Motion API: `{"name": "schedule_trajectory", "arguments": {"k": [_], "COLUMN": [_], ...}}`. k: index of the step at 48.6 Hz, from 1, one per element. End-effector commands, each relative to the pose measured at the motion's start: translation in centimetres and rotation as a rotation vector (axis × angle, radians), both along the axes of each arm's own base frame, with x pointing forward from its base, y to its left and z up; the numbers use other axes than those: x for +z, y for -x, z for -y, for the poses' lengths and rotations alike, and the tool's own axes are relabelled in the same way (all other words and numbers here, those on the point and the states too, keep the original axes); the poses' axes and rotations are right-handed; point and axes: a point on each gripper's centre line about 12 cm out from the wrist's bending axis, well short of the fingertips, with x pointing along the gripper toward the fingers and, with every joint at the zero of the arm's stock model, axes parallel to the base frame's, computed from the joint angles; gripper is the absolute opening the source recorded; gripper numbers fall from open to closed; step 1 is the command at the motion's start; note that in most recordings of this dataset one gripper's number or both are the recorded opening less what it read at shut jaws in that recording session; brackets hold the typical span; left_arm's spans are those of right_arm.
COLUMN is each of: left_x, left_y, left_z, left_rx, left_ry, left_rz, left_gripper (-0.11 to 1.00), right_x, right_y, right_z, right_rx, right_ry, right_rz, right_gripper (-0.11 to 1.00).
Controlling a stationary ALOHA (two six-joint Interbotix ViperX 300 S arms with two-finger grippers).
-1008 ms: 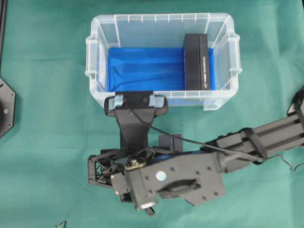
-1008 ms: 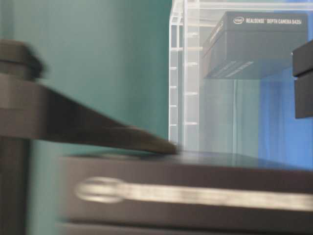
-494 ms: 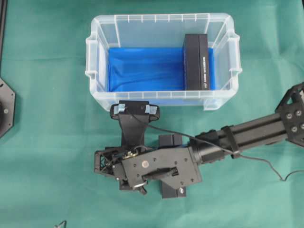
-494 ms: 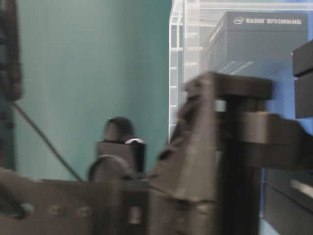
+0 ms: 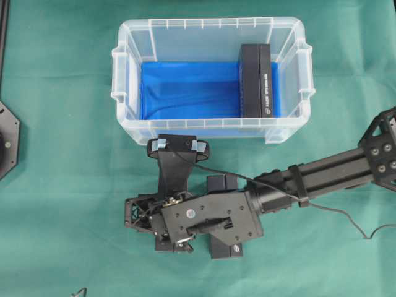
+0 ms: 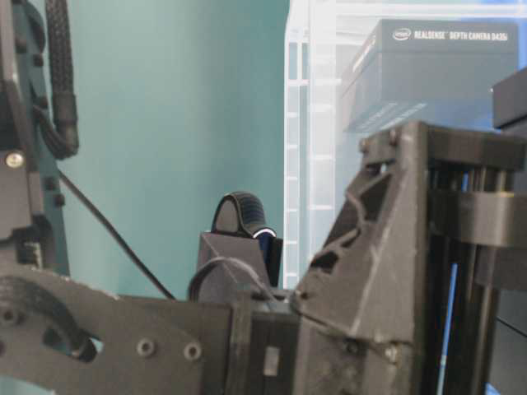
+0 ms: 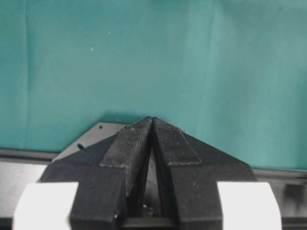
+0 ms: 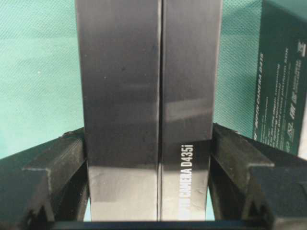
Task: Take the box out of the case with the right arm.
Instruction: 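Carry the box forward and lower it onto the cloth left of the first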
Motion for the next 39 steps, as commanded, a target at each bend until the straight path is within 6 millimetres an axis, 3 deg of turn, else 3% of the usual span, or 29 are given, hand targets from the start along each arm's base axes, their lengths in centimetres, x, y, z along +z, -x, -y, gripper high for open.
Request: {"name": "schedule_trajectory", "arguments": {"k": [1, 10, 18, 30, 39], "left_x": [0.3, 0.3, 0.3, 0.3, 0.3], "left_y": [-0.1, -0.1, -0.1, -0.1, -0.1], "left_z": [0.0, 0.0, 0.0, 0.0, 0.0], "left_rx": [-0.001, -0.001, -0.002, -0.002, -0.001], "left_ry": [-0.002, -0.002, -0.003, -0.003, -0.002], "left_rz": [0.011, 0.012, 0.009, 0.012, 0.011], "left_gripper": [0.02, 0.02, 0.02, 0.02, 0.02], "right_x": [2.1, 2.1, 2.1, 2.8, 6.3], "right_y": [0.0, -0.1, -0.2, 0.0, 0.7], "right_z": [0.0, -0.1, -0.1, 0.1, 0.7], "right_rx": [-0.001, 0.009, 0.012, 0.006, 0.002], "right_ry": [-0.015, -0.014, -0.014, -0.010, 0.011], "right_rz": [0.045, 0.051, 0.059, 0.060, 0.093], "right_gripper": [0.69, 0.68, 0.90, 0.88, 0.88]}}
